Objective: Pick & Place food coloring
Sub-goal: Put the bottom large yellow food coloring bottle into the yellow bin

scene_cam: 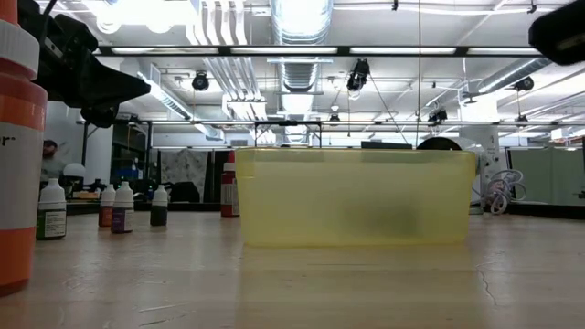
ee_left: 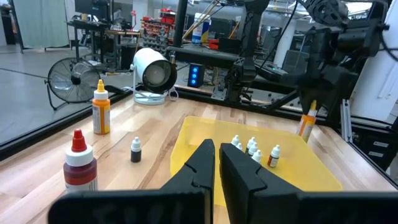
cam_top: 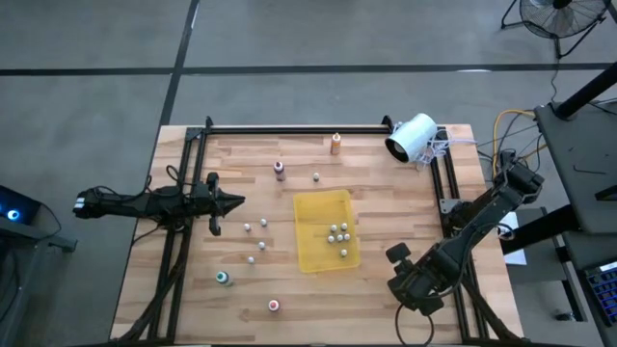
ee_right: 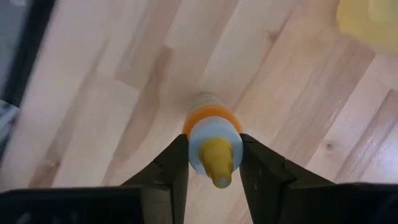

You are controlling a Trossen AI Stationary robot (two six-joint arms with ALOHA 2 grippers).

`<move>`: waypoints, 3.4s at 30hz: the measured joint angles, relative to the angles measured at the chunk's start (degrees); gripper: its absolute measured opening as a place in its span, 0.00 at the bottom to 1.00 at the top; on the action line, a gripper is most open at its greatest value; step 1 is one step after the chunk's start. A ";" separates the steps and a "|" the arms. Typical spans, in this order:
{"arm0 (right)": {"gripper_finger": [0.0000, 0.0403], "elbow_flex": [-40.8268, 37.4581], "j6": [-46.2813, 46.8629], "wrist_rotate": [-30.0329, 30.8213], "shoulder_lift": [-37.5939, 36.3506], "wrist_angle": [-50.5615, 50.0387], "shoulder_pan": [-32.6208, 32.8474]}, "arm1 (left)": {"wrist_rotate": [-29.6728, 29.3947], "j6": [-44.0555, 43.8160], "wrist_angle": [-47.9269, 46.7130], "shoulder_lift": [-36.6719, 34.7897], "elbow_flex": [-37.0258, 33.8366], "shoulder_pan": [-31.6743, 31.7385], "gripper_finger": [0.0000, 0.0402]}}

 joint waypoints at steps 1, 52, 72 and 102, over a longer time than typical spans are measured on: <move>0.26 0.67 -0.08 0.00 -0.36 -0.18 -0.14 | 0.01 0.00 0.00 -0.01 0.01 0.00 0.00; 0.27 16.60 -27.59 1.78 -3.74 -0.21 -45.72 | 0.01 0.00 0.00 -0.01 0.01 -0.01 0.00; 0.27 16.77 -33.74 2.95 -1.01 4.37 -55.61 | 0.02 -0.01 0.00 0.00 0.01 0.00 0.00; 0.27 37.09 -31.90 -0.07 16.44 -9.23 -59.80 | 0.01 -0.02 0.00 0.00 0.00 -0.01 0.00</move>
